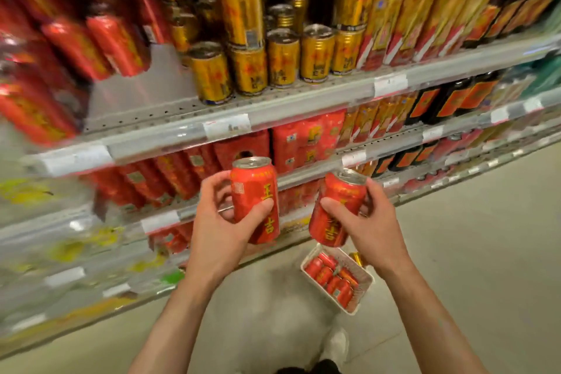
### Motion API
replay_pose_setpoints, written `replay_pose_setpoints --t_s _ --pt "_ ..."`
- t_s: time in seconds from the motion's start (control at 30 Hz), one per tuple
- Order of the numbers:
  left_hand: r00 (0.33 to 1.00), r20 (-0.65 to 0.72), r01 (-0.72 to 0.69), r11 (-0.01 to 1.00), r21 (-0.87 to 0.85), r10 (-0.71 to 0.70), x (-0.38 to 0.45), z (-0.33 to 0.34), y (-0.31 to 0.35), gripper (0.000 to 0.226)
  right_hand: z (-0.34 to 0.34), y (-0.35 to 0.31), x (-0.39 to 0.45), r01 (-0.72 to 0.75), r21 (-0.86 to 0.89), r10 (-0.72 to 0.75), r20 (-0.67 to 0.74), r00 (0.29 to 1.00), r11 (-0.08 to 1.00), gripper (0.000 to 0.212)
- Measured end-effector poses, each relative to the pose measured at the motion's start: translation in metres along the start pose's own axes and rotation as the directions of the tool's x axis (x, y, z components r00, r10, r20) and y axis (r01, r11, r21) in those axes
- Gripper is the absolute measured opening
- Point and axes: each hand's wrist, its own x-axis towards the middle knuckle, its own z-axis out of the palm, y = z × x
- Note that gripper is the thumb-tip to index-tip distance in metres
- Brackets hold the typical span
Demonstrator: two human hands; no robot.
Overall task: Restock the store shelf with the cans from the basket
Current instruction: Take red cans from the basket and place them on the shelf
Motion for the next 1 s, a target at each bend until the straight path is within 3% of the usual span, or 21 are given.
replay_pose_setpoints --t_s 0.2,0.4,0.77,0.9,1.0 --pt "0.994 -0.094 -0.055 0.998 0.005 0.055 -0.004 -0.104 0.014 0.072 0.08 -0.044 -0.025 0.105 0.019 -0.106 0.058 0.993 0.994 0.056" --pt "0.976 -0.194 -0.098 0.995 0.015 0.099 0.008 -0.177 0.046 0.065 0.146 -0.094 -0.014 0.207 0.033 -0.21 0.179 0.961 0.978 0.059" --pt "0.951 -0.256 -0.109 0.962 0.252 0.174 0.069 -0.207 0.079 0.068 0.211 -0.153 0.068 0.383 0.037 -0.37 0.355 0.858 0.923 0.059" --pt "0.957 -0.187 -0.102 0.863 0.494 0.221 0.096 -0.2 0.092 0.091 0.217 -0.157 0.1 0.393 0.038 -0.377 0.379 0.845 0.919 0.047" --pt "0.961 -0.099 -0.125 0.723 0.68 0.259 0.119 -0.197 0.102 0.094 0.218 -0.155 0.116 0.393 0.012 -0.37 0.364 0.855 0.919 0.059"
